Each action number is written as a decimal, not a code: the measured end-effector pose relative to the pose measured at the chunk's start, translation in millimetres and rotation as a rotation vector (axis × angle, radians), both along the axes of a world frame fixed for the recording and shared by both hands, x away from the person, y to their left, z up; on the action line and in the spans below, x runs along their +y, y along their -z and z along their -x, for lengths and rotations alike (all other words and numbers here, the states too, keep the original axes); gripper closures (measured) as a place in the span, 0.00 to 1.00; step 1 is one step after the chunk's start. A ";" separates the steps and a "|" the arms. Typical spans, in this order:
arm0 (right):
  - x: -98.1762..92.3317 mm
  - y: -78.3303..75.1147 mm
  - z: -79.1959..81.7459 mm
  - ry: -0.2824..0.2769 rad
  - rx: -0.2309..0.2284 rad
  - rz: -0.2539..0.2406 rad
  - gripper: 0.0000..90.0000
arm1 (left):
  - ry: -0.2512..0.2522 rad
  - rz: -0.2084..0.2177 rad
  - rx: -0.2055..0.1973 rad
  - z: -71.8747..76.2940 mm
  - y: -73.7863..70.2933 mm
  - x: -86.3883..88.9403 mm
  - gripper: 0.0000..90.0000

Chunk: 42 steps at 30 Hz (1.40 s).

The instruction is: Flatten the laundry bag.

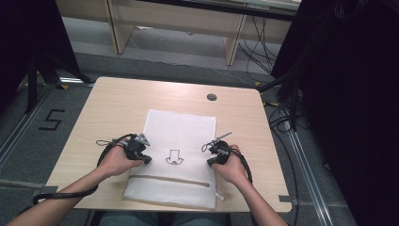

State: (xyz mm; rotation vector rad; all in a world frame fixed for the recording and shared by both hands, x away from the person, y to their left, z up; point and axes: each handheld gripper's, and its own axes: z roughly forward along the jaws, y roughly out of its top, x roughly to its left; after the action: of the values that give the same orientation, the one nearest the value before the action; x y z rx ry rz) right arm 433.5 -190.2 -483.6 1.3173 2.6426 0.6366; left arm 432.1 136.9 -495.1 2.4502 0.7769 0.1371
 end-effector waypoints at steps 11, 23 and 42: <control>-0.9 1.1 -7.8 0.029 -0.028 -0.002 1.00 | -0.038 0.033 -0.009 -1.6 1.7 -3.6 0.99; -1.2 1.6 -7.9 0.023 -0.038 -0.004 1.00 | -0.012 0.010 -0.007 5.5 0.7 -3.4 0.99; -19.4 -16.0 4.5 0.080 -0.119 -0.121 0.85 | -0.028 0.134 -0.114 5.2 -4.3 -2.5 0.72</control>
State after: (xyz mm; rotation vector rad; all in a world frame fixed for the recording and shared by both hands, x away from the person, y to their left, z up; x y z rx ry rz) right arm 429.0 -209.7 -467.6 1.3629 2.4790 0.8475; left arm 426.9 134.4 -490.8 2.2845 0.7459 0.2263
